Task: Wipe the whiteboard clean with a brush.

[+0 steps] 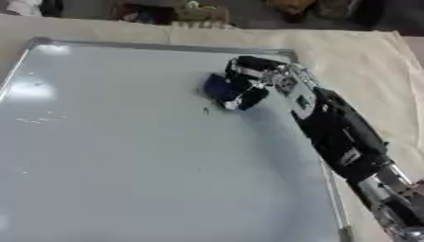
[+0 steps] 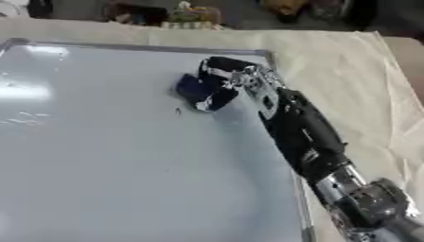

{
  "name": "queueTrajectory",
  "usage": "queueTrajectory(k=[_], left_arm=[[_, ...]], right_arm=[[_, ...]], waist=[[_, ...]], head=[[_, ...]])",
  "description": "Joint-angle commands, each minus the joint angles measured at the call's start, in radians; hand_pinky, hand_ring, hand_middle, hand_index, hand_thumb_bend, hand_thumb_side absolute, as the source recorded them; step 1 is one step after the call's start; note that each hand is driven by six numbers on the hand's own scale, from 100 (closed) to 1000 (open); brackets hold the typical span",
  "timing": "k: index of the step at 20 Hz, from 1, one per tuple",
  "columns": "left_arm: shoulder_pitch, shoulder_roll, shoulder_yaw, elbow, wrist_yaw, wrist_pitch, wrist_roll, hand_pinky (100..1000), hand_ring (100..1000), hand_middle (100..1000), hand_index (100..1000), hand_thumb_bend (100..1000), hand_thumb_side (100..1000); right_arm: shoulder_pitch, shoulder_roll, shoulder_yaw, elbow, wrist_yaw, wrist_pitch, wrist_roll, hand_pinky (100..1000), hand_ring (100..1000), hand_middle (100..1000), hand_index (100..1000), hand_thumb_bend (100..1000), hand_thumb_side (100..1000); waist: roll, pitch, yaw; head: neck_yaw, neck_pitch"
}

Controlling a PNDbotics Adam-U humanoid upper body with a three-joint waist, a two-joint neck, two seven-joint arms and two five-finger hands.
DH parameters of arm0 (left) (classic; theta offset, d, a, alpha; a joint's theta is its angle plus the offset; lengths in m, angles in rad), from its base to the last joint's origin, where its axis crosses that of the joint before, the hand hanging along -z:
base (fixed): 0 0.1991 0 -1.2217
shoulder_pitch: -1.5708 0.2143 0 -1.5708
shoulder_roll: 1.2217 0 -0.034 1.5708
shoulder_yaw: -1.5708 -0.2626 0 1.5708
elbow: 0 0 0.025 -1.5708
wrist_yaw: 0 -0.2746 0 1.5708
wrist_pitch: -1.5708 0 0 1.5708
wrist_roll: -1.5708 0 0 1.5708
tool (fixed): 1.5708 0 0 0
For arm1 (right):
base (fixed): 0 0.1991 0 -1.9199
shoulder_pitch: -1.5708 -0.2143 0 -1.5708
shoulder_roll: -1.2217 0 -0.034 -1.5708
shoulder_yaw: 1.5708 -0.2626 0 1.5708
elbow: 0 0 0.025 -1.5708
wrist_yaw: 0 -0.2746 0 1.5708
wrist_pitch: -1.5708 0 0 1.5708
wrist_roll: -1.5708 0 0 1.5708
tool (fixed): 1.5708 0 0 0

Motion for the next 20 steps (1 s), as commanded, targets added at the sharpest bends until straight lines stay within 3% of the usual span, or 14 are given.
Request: queueTrajectory(k=[1, 11, 20], left_arm=[[-0.008, 0.013, 0.002, -0.020, -0.002, -0.005, 0.000, 328, 388, 453, 486, 100, 853], [-0.009, 0.012, 0.000, -0.020, 0.000, -0.006, -0.001, 330, 388, 453, 486, 100, 852], [-0.009, 0.010, 0.000, -0.020, 0.001, -0.002, -0.002, 330, 388, 453, 487, 100, 854]], right_arm=[[0.020, -0.026, 0.028, 0.040, 0.207, -0.048, 0.046, 354, 366, 121, 193, 100, 256], [-0.022, -0.019, 0.048, 0.036, 0.280, -0.139, 0.085, 258, 337, 104, 182, 100, 254], [-0.059, 0.011, 0.060, 0.059, 0.382, -0.149, 0.024, 225, 327, 100, 184, 100, 243]], waist=[[0.009, -0.004, 0.001], [0.011, -0.007, 0.003], [0.009, -0.011, 0.001]], head=[[-0.002, -0.010], [-0.006, -0.013], [-0.009, -0.019]])
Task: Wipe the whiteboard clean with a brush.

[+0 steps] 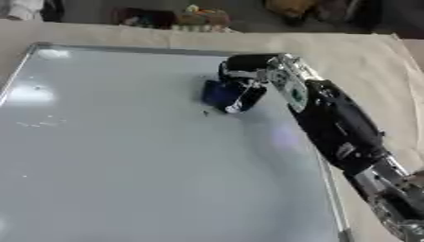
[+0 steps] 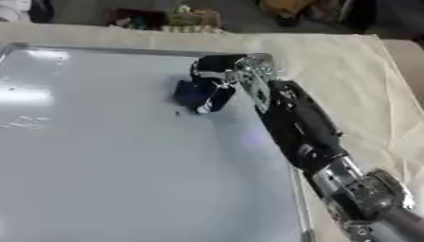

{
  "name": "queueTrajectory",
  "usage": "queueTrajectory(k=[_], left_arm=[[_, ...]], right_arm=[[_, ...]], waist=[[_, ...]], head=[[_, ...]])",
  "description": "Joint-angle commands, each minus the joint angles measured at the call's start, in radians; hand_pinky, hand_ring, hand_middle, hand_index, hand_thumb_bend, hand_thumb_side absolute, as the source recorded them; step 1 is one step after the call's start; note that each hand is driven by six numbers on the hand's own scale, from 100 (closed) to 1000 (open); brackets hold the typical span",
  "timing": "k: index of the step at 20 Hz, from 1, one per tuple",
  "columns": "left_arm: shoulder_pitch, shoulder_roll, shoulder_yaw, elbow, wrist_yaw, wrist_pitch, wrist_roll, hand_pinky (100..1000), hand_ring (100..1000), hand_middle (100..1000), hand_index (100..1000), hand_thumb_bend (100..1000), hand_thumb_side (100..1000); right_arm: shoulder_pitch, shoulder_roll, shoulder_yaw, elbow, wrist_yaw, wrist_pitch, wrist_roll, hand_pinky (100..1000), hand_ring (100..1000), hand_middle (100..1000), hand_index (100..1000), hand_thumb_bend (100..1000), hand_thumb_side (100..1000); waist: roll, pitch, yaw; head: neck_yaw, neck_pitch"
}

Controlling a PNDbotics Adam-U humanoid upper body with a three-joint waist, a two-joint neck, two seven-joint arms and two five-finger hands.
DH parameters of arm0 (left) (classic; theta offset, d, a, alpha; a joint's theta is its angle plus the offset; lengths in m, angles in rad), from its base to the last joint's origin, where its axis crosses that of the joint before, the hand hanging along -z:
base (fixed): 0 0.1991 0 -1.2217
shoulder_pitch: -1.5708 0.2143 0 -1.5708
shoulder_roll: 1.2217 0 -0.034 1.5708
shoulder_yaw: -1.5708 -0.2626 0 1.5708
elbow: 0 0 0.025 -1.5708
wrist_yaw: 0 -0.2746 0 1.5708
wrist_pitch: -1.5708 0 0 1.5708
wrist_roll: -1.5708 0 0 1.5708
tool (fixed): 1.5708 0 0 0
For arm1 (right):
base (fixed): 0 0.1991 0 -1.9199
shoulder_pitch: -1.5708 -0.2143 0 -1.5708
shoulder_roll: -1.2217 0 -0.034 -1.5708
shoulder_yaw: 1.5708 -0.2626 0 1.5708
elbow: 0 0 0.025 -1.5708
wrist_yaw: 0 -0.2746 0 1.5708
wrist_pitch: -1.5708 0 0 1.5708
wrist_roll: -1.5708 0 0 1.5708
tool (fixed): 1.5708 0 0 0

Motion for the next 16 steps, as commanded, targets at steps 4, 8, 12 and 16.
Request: queueTrajectory(k=[4, 8, 12, 16], left_arm=[[-0.008, 0.011, 0.002, -0.020, 0.000, -0.001, 0.000, 331, 389, 453, 487, 100, 854], [-0.007, 0.010, 0.003, -0.020, 0.000, 0.000, 0.000, 331, 389, 454, 487, 100, 855], [-0.006, 0.011, 0.003, -0.020, 0.000, 0.000, 0.001, 332, 389, 454, 488, 100, 854], [-0.006, 0.012, 0.002, -0.020, 0.002, 0.000, 0.002, 332, 389, 454, 488, 100, 854]], right_arm=[[0.020, 0.007, 0.039, 0.054, 0.162, -0.026, -0.022, 224, 325, 100, 184, 100, 247], [0.030, 0.007, 0.042, 0.061, 0.152, -0.039, -0.011, 223, 320, 100, 183, 100, 251], [0.039, 0.004, 0.044, 0.063, 0.115, -0.048, 0.025, 221, 314, 100, 183, 100, 254], [0.047, 0.002, 0.050, 0.060, 0.058, -0.060, 0.080, 221, 304, 100, 183, 100, 259]], waist=[[0.003, -0.005, -0.001], [0.003, -0.007, -0.004], [0.004, -0.009, -0.005], [0.006, -0.012, -0.007]], head=[[-0.002, -0.005], [-0.002, -0.001], [-0.002, 0.001], [-0.003, 0.002]])
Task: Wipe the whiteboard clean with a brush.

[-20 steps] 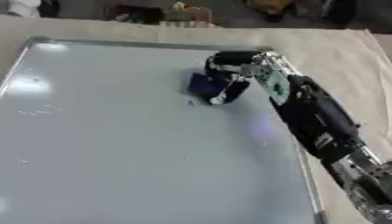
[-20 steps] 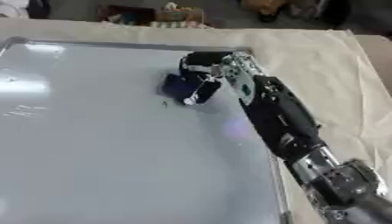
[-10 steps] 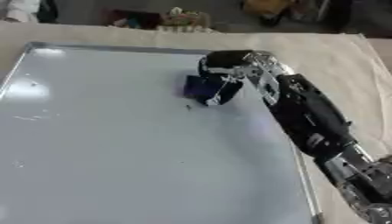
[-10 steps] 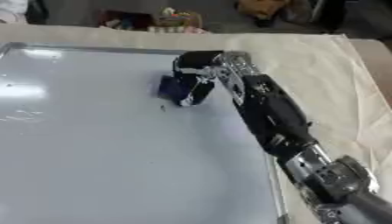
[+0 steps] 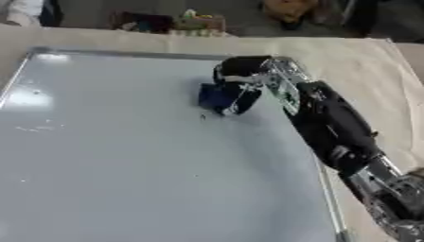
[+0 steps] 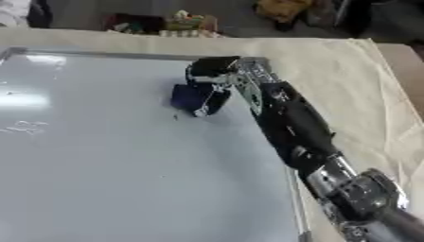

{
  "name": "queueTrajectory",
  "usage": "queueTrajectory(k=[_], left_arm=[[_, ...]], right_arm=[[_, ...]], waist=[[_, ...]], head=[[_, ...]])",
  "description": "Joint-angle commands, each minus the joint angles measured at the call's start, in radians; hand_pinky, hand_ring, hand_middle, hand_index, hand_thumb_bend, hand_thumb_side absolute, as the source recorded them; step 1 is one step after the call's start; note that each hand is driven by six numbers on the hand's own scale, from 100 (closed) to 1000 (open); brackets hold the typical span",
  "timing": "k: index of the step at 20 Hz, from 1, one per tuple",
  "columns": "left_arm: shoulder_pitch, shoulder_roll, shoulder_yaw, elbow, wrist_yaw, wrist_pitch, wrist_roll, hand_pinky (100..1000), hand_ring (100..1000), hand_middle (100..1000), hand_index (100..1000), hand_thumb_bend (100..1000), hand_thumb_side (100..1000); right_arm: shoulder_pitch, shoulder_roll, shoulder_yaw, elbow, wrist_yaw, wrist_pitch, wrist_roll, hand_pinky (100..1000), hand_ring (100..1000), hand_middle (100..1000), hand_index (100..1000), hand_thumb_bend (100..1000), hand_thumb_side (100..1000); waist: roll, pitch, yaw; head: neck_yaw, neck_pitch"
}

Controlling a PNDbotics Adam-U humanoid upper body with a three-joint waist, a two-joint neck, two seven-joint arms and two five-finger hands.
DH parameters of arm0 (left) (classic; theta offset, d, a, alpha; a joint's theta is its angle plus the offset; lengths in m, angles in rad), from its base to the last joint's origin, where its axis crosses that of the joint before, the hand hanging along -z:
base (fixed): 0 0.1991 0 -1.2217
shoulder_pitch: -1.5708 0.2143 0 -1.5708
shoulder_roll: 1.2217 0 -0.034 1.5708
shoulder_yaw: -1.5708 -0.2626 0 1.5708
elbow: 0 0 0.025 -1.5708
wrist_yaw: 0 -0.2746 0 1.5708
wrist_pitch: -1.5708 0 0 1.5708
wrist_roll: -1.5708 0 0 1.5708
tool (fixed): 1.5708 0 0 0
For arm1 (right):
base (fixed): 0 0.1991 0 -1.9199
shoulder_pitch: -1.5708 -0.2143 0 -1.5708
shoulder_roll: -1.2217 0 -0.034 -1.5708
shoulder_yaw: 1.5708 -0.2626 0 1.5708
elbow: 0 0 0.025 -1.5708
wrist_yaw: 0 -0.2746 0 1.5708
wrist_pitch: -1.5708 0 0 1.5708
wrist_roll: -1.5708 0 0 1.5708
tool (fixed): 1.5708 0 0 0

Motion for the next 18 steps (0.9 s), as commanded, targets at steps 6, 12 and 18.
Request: queueTrajectory(k=[6, 12, 18], left_arm=[[-0.005, 0.012, 0.002, -0.020, 0.001, 0.000, 0.002, 333, 389, 454, 489, 100, 853], [-0.005, 0.013, 0.002, -0.020, 0.002, 0.002, 0.003, 334, 390, 455, 489, 100, 854], [-0.006, 0.014, 0.002, -0.020, 0.004, 0.002, 0.004, 335, 391, 455, 490, 100, 852]], right_arm=[[0.050, -0.006, 0.045, 0.028, -0.077, -0.043, 0.177, 220, 292, 100, 183, 100, 244], [0.058, -0.010, 0.063, -0.012, -0.182, -0.034, 0.272, 219, 283, 100, 184, 100, 222], [0.072, -0.015, 0.078, -0.061, -0.276, -0.012, 0.351, 220, 273, 100, 184, 100, 219]], waist=[[0.008, -0.006, -0.004], [0.008, -0.010, -0.010], [0.010, -0.013, -0.013]], head=[[-0.002, 0.004], [-0.002, 0.007], [-0.001, 0.014]])
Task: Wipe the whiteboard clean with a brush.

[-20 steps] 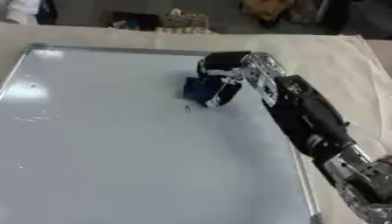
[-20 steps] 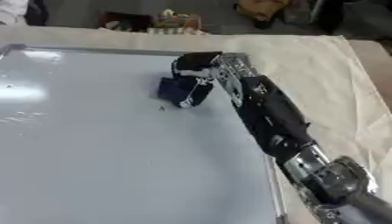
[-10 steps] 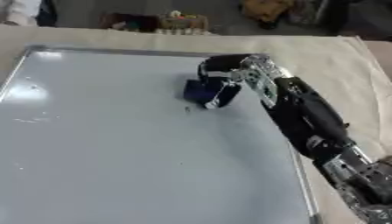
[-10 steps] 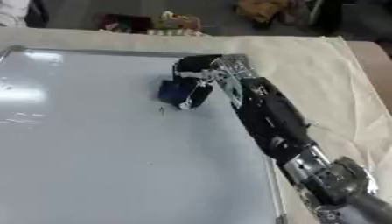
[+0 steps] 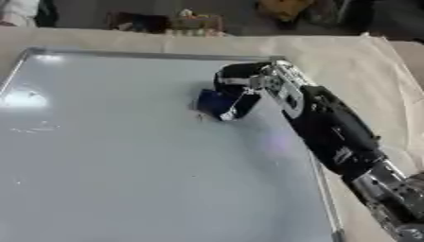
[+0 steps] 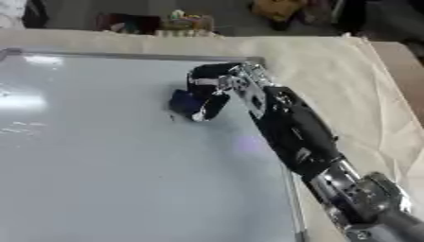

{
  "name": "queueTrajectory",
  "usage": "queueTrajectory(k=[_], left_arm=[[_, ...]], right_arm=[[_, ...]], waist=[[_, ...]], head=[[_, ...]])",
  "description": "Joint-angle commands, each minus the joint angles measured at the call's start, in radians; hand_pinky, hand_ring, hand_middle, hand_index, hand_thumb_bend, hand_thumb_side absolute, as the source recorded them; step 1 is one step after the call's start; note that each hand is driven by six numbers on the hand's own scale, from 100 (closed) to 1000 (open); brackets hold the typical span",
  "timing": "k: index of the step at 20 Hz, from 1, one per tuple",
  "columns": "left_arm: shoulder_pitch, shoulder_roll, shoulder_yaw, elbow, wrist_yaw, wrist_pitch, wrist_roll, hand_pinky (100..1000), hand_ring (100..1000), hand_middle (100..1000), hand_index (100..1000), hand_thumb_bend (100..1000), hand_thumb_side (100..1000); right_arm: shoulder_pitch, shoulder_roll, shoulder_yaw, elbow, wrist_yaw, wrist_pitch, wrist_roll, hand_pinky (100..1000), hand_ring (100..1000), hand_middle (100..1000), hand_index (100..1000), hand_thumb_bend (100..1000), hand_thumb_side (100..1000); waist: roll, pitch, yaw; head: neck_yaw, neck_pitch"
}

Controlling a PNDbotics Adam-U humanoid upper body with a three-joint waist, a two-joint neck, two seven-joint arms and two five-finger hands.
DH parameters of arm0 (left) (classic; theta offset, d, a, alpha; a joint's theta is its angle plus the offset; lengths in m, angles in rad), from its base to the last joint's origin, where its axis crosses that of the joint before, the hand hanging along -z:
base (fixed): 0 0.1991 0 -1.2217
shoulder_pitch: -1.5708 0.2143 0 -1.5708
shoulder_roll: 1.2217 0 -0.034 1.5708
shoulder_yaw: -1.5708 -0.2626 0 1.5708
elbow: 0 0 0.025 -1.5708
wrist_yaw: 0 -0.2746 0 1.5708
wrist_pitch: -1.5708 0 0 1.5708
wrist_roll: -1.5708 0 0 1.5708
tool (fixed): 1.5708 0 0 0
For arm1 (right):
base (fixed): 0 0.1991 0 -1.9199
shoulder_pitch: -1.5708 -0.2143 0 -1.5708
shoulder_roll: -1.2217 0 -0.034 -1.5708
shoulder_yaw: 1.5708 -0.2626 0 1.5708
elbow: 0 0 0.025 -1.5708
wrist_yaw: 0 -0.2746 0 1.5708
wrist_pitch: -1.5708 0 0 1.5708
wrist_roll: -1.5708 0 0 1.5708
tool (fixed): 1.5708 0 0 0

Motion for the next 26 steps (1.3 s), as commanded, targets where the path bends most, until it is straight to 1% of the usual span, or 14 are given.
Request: queueTrajectory(k=[1, 2, 3, 4, 9, 20, 26], left_arm=[[-0.006, 0.014, 0.002, -0.020, 0.002, 0.001, 0.003, 335, 391, 455, 491, 100, 852], [-0.006, 0.013, 0.002, -0.020, 0.002, 0.001, 0.003, 335, 391, 455, 491, 100, 852], [-0.006, 0.013, 0.002, -0.020, 0.003, 0.001, 0.004, 335, 391, 455, 491, 100, 853], [-0.006, 0.013, 0.002, -0.020, 0.003, 0.001, 0.004, 336, 391, 455, 491, 100, 852], [-0.008, 0.011, 0.002, -0.020, 0.005, 0.002, 0.004, 336, 392, 456, 492, 100, 854], [-0.010, 0.011, 0.002, -0.020, 0.010, 0.010, 0.001, 337, 393, 456, 492, 100, 859], [-0.011, 0.013, 0.004, -0.020, 0.015, 0.011, 0.001, 338, 393, 456, 492, 100, 859]], right_arm=[[0.025, -0.003, 0.038, -0.011, -0.031, -0.155, 0.210, 219, 273, 100, 184, 100, 200], [0.025, -0.003, 0.042, -0.021, -0.041, -0.154, 0.217, 219, 272, 100, 184, 100, 199], [0.025, -0.002, 0.046, -0.030, -0.050, -0.153, 0.225, 219, 271, 100, 184, 100, 222], [0.024, -0.002, 0.050, -0.038, -0.057, -0.153, 0.230, 219, 271, 100, 184, 100, 198], [0.022, 0.004, 0.064, -0.061, -0.072, -0.152, 0.247, 218, 273, 100, 184, 100, 204], [0.025, 0.007, 0.089, -0.052, -0.053, -0.173, 0.249, 218, 281, 100, 184, 100, 221], [0.033, 0.006, 0.118, -0.058, -0.075, -0.195, 0.249, 217, 275, 100, 184, 100, 208]], waist=[[0.007, -0.010, 0.002], [0.007, -0.011, 0.003], [0.007, -0.012, 0.003], [0.007, -0.013, 0.004], [0.005, -0.015, 0.004], [-0.002, -0.014, -0.002], [-0.003, -0.015, -0.002]], head=[[-0.001, 0.007], [-0.001, 0.007], [-0.001, 0.007], [-0.001, 0.007], [-0.001, 0.005], [0.001, 0.003], [-0.001, 0.004]])
